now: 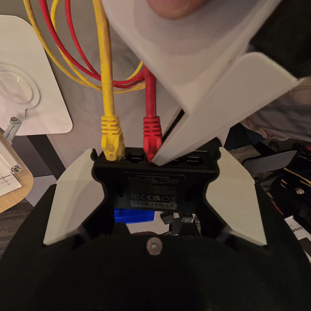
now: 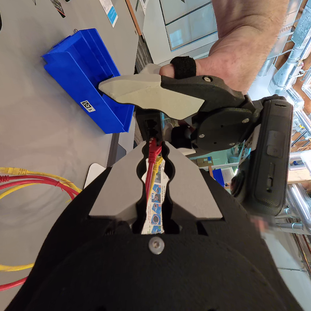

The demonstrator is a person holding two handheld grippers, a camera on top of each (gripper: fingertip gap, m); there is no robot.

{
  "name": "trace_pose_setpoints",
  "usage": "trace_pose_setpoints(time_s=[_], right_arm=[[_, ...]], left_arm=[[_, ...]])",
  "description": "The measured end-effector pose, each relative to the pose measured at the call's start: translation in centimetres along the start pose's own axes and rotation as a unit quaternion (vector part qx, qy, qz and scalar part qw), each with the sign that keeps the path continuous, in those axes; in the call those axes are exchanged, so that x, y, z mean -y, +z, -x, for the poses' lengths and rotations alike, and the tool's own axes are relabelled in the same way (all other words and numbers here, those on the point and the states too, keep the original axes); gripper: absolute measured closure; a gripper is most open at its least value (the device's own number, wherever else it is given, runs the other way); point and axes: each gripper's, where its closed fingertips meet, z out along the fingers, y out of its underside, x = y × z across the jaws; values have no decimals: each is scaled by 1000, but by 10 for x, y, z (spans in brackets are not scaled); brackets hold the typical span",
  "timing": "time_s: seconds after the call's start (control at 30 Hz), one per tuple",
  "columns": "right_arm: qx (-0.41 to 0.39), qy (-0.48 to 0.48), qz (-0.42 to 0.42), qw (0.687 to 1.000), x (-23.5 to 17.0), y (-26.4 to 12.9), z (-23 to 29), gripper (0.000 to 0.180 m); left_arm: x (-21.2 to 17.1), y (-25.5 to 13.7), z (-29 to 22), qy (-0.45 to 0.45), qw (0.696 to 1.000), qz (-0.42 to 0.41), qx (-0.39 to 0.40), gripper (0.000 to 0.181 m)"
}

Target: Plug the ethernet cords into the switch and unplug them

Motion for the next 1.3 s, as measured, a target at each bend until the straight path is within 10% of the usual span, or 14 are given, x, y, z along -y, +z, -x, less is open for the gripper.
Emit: trace_pose_setpoints(time_s=[1.3], right_arm=[[13, -5, 48, 999, 1, -7, 4, 175]], left_arm=[[9, 0, -6, 2, 999, -35, -23, 55]])
